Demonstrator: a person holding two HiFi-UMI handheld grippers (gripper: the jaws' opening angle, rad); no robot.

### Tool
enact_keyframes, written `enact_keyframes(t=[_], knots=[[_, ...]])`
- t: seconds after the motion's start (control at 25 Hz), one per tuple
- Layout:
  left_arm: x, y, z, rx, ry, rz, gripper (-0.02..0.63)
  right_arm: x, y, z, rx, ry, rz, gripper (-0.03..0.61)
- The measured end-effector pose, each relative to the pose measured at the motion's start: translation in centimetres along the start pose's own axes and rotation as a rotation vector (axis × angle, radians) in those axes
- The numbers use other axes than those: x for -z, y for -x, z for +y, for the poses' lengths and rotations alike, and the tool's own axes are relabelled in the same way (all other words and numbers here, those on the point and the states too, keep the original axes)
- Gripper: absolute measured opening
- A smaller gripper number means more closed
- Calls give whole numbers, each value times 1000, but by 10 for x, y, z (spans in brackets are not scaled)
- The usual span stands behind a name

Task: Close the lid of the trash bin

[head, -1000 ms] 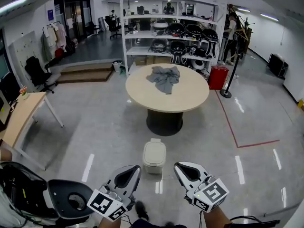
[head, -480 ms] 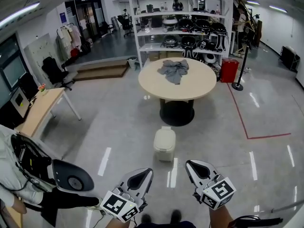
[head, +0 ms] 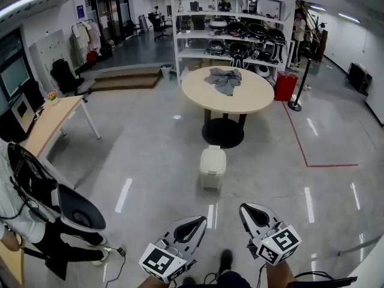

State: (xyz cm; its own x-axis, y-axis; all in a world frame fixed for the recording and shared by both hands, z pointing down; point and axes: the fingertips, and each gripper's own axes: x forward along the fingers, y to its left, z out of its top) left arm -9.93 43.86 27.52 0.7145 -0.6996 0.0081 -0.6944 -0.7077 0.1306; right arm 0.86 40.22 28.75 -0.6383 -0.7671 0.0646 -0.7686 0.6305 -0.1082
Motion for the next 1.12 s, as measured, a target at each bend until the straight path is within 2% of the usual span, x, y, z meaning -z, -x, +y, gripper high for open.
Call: enact_keyframes(t=[0.16,0.4,0.68,0.92,1.12], knots=[[6,49,-10,44,38,-18,-2,14,14,55,20,-13,47,9],[-4,93,-32,82,57,-49,-2,0,49,104,48,25,40,9],[-15,125,-79,80,27,-69,-2,-12,103,124,59,25,-18,9],[-18,129,-148,47,40,-91,-2,-12,182,133,-2,75,-24,9],[-11,126,-212,27,55,-99,-2,-10,253,119,19,71,-40,9]])
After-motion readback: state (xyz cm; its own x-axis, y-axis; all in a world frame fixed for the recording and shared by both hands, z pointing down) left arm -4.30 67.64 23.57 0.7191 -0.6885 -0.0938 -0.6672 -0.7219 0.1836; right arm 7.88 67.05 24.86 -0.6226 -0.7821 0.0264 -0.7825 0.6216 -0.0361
